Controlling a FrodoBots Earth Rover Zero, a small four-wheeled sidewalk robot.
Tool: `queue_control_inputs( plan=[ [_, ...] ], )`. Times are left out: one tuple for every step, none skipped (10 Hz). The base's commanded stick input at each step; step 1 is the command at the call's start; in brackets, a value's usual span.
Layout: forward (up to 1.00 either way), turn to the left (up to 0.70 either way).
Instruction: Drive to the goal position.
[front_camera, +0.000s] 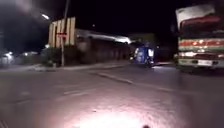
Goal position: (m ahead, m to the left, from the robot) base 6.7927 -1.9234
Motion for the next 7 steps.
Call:
queue_control_inputs(
  plan=[
    [0.70,-0.35],
    [0.70,-0.35],
    [0.70,-0.35],
    [0.70,-0.35],
    [0.70,-0.35],
    [0.70,-0.35],
    [0.70,-0.25]
  ],
)
